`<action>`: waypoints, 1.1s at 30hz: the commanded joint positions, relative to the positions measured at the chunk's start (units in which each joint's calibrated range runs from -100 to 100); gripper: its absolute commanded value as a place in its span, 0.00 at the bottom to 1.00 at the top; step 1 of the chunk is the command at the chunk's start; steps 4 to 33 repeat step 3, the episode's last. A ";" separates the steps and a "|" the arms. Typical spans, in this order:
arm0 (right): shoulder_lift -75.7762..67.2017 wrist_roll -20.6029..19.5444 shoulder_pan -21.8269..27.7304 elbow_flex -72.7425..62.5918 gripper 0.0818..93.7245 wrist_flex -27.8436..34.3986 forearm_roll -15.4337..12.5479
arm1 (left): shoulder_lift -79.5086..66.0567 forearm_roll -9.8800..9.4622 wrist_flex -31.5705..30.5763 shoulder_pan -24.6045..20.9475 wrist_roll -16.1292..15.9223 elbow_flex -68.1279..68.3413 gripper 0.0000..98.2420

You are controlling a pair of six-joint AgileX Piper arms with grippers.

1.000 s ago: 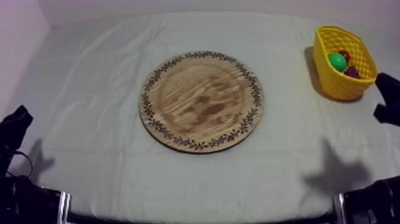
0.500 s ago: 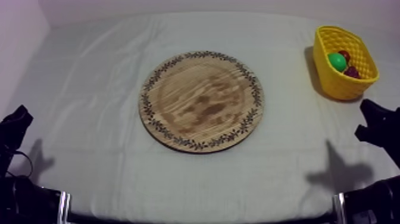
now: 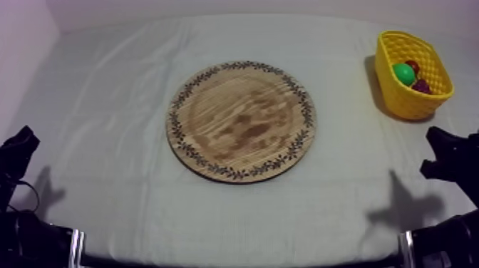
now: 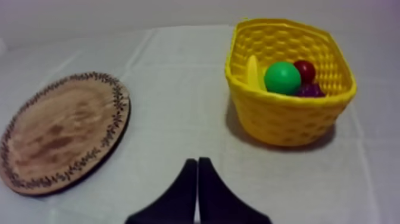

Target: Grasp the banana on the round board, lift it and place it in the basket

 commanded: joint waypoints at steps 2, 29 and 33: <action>-0.04 8.51 -0.03 0.02 0.00 0.03 0.05 | 0.04 0.03 0.00 -0.02 0.02 0.00 0.00; -0.04 8.35 -0.03 0.02 0.00 0.03 0.05 | 0.04 0.03 0.00 -0.02 0.02 0.00 0.00; -0.04 8.35 -0.03 0.02 0.00 0.03 0.05 | 0.04 0.03 0.00 -0.02 0.02 0.00 0.00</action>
